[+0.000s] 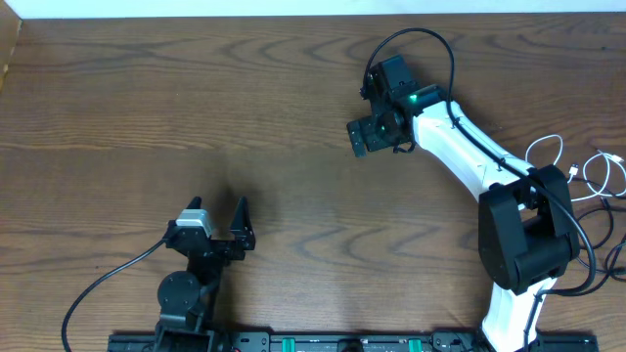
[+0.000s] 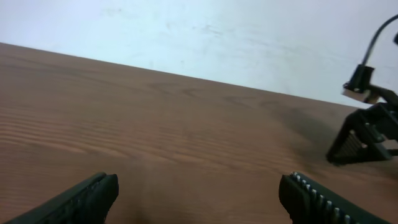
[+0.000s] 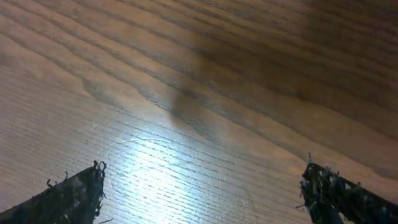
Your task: Untangle cables
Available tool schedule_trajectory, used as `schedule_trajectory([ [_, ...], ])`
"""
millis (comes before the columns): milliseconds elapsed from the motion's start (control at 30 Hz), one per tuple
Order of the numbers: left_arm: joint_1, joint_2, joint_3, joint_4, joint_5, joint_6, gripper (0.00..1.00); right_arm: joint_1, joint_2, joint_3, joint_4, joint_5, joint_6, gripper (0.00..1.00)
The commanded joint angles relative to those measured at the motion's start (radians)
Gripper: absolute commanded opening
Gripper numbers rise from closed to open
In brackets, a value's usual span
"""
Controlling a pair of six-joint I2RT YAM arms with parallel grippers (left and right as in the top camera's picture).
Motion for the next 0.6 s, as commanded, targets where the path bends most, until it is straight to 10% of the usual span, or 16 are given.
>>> schedule_trajectory([
  [0,0.04,-0.01,-0.017,-0.04,0.001,0.035,0.87,0.003,-0.037,0.013,0.0,0.008,-0.006,0.99],
  [567,0.078,-0.01,-0.017,-0.036,0.047,0.044,0.87,0.003,-0.037,0.013,0.0,0.008,-0.006,0.99],
])
